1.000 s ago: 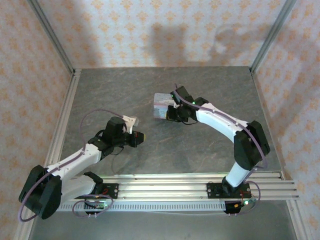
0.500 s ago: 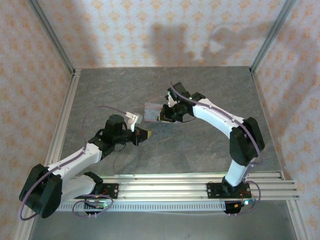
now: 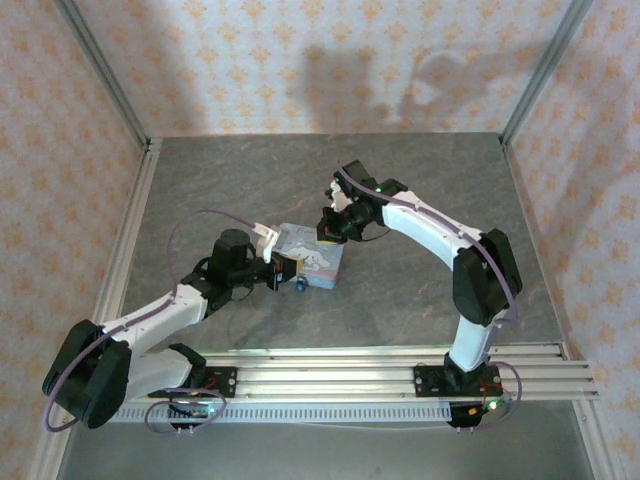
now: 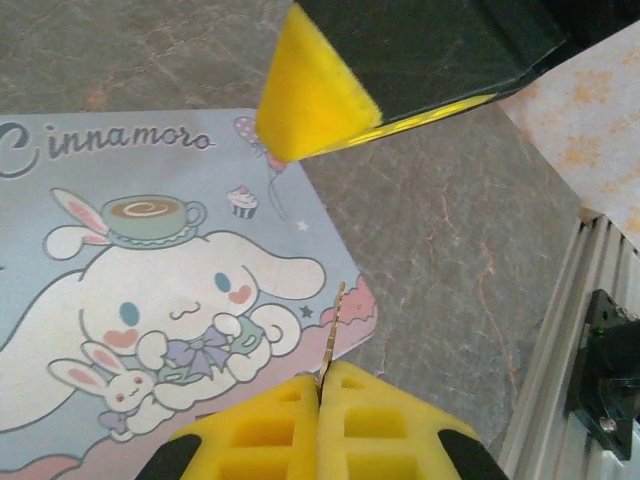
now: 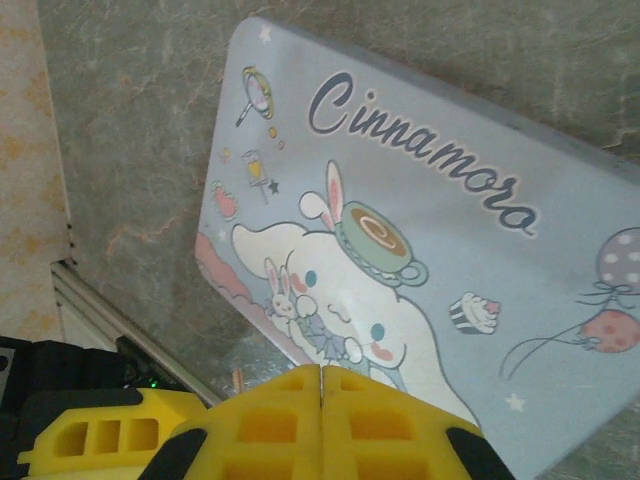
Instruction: Unlock a padlock with a key
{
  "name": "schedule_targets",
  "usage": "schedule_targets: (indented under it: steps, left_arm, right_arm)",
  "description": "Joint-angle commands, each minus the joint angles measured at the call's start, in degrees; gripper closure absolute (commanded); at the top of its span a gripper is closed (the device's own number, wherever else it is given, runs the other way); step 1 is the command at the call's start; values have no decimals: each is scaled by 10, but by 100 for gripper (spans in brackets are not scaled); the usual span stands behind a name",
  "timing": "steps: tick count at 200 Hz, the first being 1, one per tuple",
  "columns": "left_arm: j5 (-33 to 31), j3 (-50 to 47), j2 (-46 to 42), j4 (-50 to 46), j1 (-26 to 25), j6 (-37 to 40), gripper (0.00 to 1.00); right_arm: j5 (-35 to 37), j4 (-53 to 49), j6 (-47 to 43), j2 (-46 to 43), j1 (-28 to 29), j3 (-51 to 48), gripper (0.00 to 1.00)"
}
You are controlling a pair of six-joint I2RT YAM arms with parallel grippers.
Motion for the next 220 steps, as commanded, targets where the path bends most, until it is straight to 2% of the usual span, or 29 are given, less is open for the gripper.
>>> schedule_targets:
  steps: [1, 25, 59, 81, 100, 141, 182, 220]
  left_arm:
    - [-41, -9, -19, -2, 1, -2, 100]
    - [-112, -12, -54, -70, 9, -10, 100]
    - [-198, -21, -112, -166, 47, -49, 100]
    - [-237, -24, -149, -216, 66, -70, 100]
    - [-245, -28, -167, -234, 77, -78, 100]
    - [-240, -33, -163, -240, 84, -82, 100]
    - [-238, -44, -161, -226, 86, -85, 100]
    - [-221, -39, -145, -218, 86, -92, 100]
  right_arm:
    - [69, -2, -3, -24, 8, -17, 100]
    - [190, 18, -6, -61, 63, -56, 100]
    - [293, 73, 33, -80, 160, -122, 97]
    - [329, 87, 47, -60, 213, -122, 96]
    - [329, 88, 46, -19, 238, -98, 95]
    - [376, 28, 8, 62, 234, -26, 96]
    - [369, 31, -6, 78, 185, -16, 97]
    - [392, 18, -25, 91, 149, -1, 98]
